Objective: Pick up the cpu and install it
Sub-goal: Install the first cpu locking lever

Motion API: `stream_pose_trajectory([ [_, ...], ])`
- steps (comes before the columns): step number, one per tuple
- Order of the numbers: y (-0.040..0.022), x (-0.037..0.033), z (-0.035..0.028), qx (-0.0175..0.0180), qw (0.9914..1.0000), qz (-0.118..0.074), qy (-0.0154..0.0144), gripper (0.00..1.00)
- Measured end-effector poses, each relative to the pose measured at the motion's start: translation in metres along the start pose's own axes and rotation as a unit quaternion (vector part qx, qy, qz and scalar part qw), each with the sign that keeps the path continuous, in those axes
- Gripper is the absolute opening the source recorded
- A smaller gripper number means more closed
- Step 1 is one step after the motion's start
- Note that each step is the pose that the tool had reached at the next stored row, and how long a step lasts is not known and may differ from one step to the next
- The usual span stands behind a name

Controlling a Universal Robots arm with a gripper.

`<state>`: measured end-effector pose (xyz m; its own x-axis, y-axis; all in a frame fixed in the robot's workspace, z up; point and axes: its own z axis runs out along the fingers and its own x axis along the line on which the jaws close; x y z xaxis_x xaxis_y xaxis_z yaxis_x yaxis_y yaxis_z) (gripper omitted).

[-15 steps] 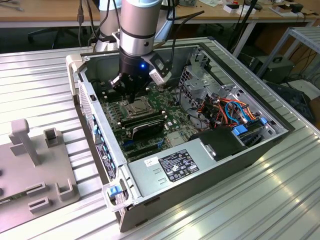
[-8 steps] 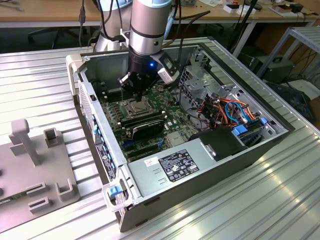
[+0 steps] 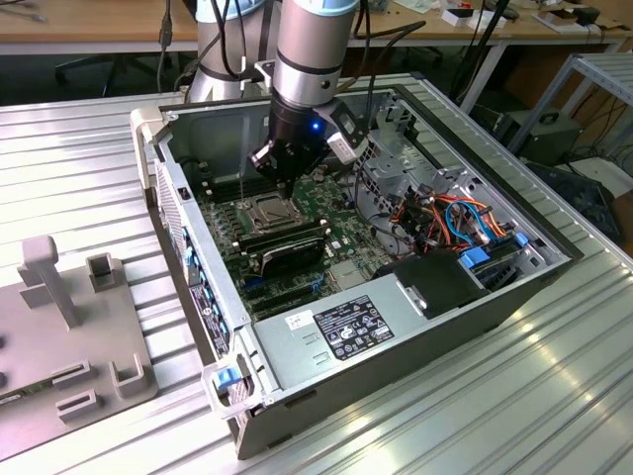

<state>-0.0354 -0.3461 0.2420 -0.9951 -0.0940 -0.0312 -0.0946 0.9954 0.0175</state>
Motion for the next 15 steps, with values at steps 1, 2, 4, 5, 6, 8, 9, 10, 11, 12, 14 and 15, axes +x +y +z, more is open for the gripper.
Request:
stream_pose_trajectory([
  [1, 0.0, -0.0001, 0.0, 0.0, 1.0, 0.0, 0.0, 0.11],
  [2, 0.0, -0.0005, 0.0, 0.0, 1.0, 0.0, 0.0, 0.11],
  [4, -0.0001, -0.001, 0.0, 0.0, 1.0, 0.0, 0.0, 0.11],
  [5, -0.0001, -0.0013, 0.0001, 0.0, 1.0, 0.0, 0.0, 0.11],
  [6, -0.0001, -0.0013, 0.0, 0.0, 1.0, 0.0, 0.0, 0.11],
  [8, -0.0008, -0.0085, 0.0003, 0.0, 1.0, 0.0, 0.0, 0.11],
  [9, -0.0008, -0.0086, 0.0003, -0.0001, 1.0, 0.0, 0.0, 0.11],
  [10, -0.0007, -0.0086, 0.0001, -0.0001, 1.0, 0.0, -0.0001, 0.11],
  [11, -0.0007, -0.0086, -0.0003, 0.0001, 1.0, 0.0, 0.0, 0.11],
  [12, -0.0008, -0.0086, -0.0009, 0.0, 1.0, 0.0, 0.0, 0.11],
  [14, -0.0007, -0.0087, -0.0025, 0.0, 1.0, 0.0, 0.0, 0.11],
  [15, -0.0007, -0.0087, -0.0031, 0.0, 1.0, 0.0, 0.0, 0.11],
])
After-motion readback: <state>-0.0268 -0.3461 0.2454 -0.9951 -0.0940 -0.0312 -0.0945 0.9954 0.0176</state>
